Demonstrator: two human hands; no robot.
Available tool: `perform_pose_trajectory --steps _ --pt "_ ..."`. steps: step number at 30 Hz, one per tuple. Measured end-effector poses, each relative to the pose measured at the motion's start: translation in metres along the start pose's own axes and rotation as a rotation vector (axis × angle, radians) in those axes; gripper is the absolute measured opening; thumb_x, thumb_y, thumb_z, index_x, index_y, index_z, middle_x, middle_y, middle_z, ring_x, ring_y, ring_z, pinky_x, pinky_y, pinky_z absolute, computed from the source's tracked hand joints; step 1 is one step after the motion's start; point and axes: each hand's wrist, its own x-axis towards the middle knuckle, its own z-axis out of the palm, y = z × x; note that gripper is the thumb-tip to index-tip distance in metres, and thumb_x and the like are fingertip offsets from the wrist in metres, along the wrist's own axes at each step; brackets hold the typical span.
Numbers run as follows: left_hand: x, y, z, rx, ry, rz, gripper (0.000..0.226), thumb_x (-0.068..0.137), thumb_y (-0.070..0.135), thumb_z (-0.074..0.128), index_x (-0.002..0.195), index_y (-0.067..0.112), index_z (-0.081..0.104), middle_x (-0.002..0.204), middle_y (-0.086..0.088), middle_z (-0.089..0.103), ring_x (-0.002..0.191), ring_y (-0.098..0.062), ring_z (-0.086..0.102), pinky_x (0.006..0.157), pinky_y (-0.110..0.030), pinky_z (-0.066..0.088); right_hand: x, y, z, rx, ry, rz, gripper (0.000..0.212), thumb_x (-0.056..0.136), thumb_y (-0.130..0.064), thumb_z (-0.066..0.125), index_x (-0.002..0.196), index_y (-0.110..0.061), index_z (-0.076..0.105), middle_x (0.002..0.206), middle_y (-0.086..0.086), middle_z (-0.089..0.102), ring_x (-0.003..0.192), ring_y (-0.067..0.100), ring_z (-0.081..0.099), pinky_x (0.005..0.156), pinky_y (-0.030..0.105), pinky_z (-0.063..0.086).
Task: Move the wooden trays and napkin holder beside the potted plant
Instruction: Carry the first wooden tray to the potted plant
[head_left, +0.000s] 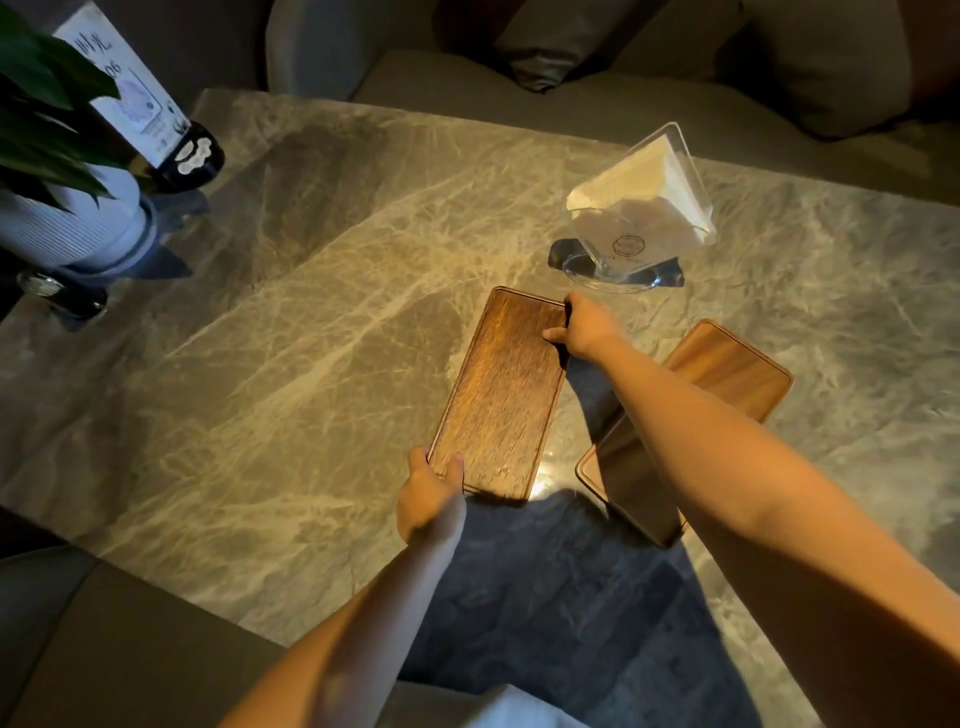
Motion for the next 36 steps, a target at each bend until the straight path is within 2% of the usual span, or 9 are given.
perform_pose_trajectory --steps 3,9,17,19,20,21,22,28,36 --pt "0.004 -0.001 -0.006 -0.037 -0.002 0.005 0.048 0.09 0.034 0.052 0.13 0.011 0.04 0.119 -0.021 0.063 0.109 -0.039 0.058 0.087 -0.046 0.048 -0.007 -0.001 -0.001 0.049 0.005 0.052 0.047 0.086 -0.025 0.067 0.122 -0.003 0.047 0.123 0.021 0.061 0.116 0.036 0.056 0.091 0.042 0.045" --pt "0.02 -0.001 -0.032 -0.068 -0.008 0.071 0.049 0.088 0.032 0.057 0.128 0.009 0.041 0.122 -0.022 0.062 0.111 -0.04 0.058 0.088 -0.045 0.049 -0.014 -0.025 -0.006 0.142 0.043 0.076 0.067 0.083 -0.022 0.07 0.138 -0.003 0.036 0.141 0.02 0.048 0.13 0.036 0.045 0.107 0.044 0.037" --pt "0.063 -0.005 -0.105 -0.129 0.015 0.211 0.045 0.086 0.032 0.061 0.122 0.01 0.046 0.121 -0.014 0.065 0.109 -0.032 0.061 0.085 -0.038 0.05 -0.01 -0.106 -0.001 0.206 0.092 0.076 0.065 0.08 -0.017 0.073 0.134 -0.001 0.04 0.136 0.023 0.05 0.126 0.038 0.047 0.103 0.045 0.04" --pt "0.078 -0.008 -0.129 -0.134 0.047 0.223 0.042 0.085 0.032 0.061 0.12 0.011 0.047 0.119 -0.013 0.066 0.108 -0.031 0.062 0.084 -0.038 0.051 -0.006 -0.134 0.007 0.202 0.076 0.057 0.065 0.08 -0.017 0.074 0.133 0.0 0.04 0.134 0.025 0.052 0.118 0.037 0.052 0.094 0.044 0.046" --pt "0.086 -0.011 -0.141 -0.132 0.065 0.222 0.041 0.085 0.032 0.061 0.119 0.012 0.048 0.119 -0.012 0.066 0.108 -0.031 0.062 0.083 -0.038 0.051 -0.003 -0.149 0.012 0.196 0.07 0.039 0.065 0.079 -0.018 0.074 0.132 0.0 0.041 0.132 0.025 0.053 0.11 0.035 0.055 0.081 0.042 0.049" --pt "0.095 -0.014 -0.153 -0.133 0.079 0.22 0.04 0.085 0.031 0.061 0.118 0.012 0.048 0.118 -0.012 0.066 0.108 -0.031 0.062 0.082 -0.038 0.05 -0.001 -0.164 0.017 0.192 0.068 0.021 0.065 0.078 -0.019 0.075 0.131 -0.001 0.042 0.13 0.025 0.054 0.101 0.032 0.055 0.069 0.037 0.048" --pt "0.104 -0.017 -0.165 -0.138 0.091 0.22 0.039 0.086 0.031 0.061 0.118 0.013 0.049 0.118 -0.011 0.066 0.107 -0.031 0.062 0.082 -0.038 0.05 0.002 -0.18 0.023 0.187 0.071 0.002 0.064 0.078 -0.019 0.075 0.13 -0.001 0.042 0.129 0.025 0.055 0.098 0.032 0.054 0.065 0.036 0.045" --pt "0.165 -0.039 -0.228 -0.173 0.128 0.2 0.04 0.086 0.035 0.06 0.119 0.016 0.047 0.121 -0.009 0.064 0.109 -0.031 0.061 0.087 -0.042 0.051 0.022 -0.274 0.062 0.162 0.057 -0.072 0.06 0.078 -0.018 0.075 0.127 0.0 0.044 0.127 0.023 0.058 0.115 0.037 0.056 0.097 0.046 0.047" --pt "0.249 -0.055 -0.275 -0.197 0.143 0.092 0.048 0.083 0.037 0.062 0.122 0.013 0.047 0.123 -0.011 0.062 0.109 -0.031 0.061 0.089 -0.041 0.05 0.074 -0.363 0.112 0.13 -0.01 -0.077 0.066 0.079 -0.021 0.075 0.132 -0.003 0.042 0.134 0.022 0.053 0.123 0.037 0.051 0.098 0.042 0.044"
